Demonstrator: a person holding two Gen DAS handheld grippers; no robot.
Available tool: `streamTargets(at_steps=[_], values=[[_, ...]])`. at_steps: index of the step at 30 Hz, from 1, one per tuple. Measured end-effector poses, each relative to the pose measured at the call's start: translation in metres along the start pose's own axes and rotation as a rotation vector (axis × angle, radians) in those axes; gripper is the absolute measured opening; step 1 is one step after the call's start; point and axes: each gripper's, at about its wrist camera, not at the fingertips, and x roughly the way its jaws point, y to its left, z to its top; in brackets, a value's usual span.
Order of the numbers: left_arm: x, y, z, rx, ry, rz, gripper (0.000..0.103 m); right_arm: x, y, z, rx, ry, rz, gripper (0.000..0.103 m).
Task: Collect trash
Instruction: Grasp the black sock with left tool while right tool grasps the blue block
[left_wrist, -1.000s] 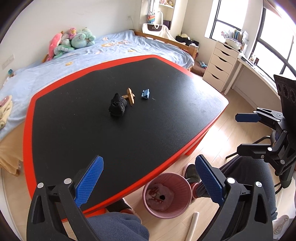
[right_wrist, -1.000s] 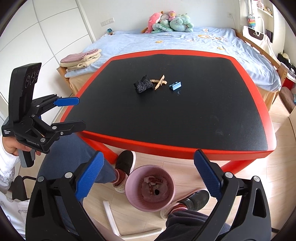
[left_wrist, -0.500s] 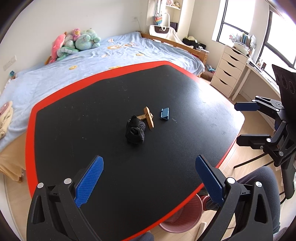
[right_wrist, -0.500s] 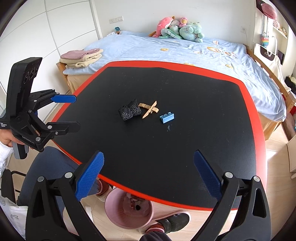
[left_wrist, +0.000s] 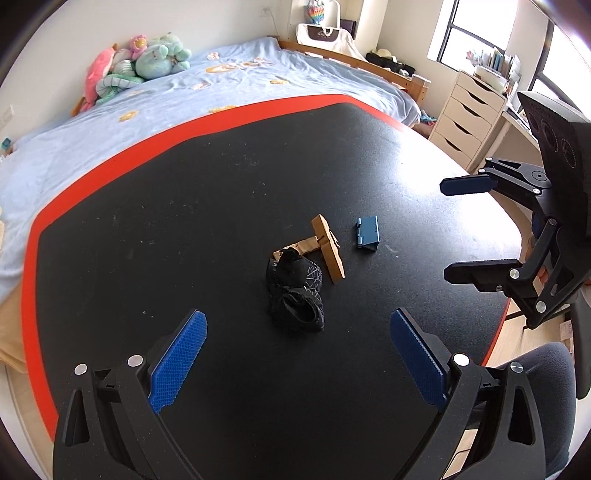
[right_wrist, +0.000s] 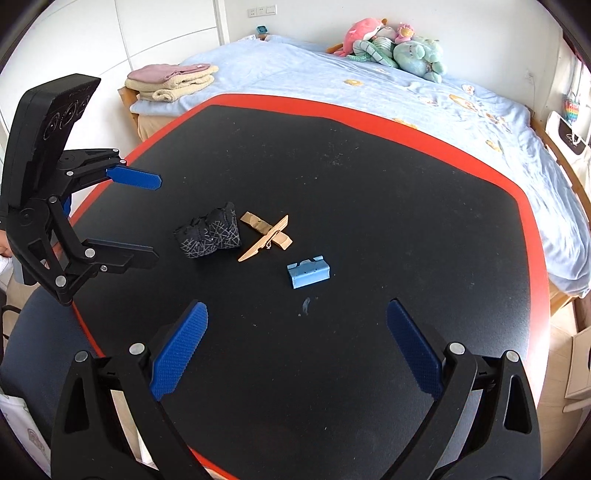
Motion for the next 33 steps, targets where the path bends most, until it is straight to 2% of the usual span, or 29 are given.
streamTargets(at_steps=[6,12,13,14,18,20,21,22,23,33], values=[[0.022,0.008,0.007,-0.002,0.026,-0.012,0.095,0.031,-0.009,0.011,-0.04,0.016,0.019,0.095],[0.037,0.013,0.008,0.01,0.041,-0.026,0.095,0.053,-0.016,0.016,-0.058,0.037,0.041,0.08],[0.039,0.012,0.008,0.012,0.041,-0.029,0.089,0.056,-0.017,0.017,-0.06,0.038,0.042,0.076],[0.041,0.012,0.008,0.015,0.047,-0.028,0.079,0.058,-0.017,0.017,-0.063,0.04,0.042,0.073],[0.04,0.013,0.009,0.031,0.044,-0.004,0.061,0.064,-0.017,0.016,-0.071,0.043,0.049,0.058],[0.039,0.015,0.009,0.029,0.041,-0.02,0.051,0.064,-0.016,0.016,-0.074,0.036,0.048,0.052],[0.038,0.014,0.008,0.035,0.043,-0.025,0.048,0.064,-0.016,0.016,-0.074,0.032,0.043,0.045],[0.038,0.013,0.009,0.043,0.044,-0.032,0.04,0.064,-0.015,0.015,-0.074,0.028,0.035,0.035],[0.038,0.012,0.009,0.049,0.046,-0.035,0.037,0.063,-0.015,0.015,-0.076,0.027,0.027,0.033],[0.03,0.01,0.008,0.04,0.028,-0.021,0.033,0.057,-0.009,0.013,-0.055,0.028,0.001,0.032]])
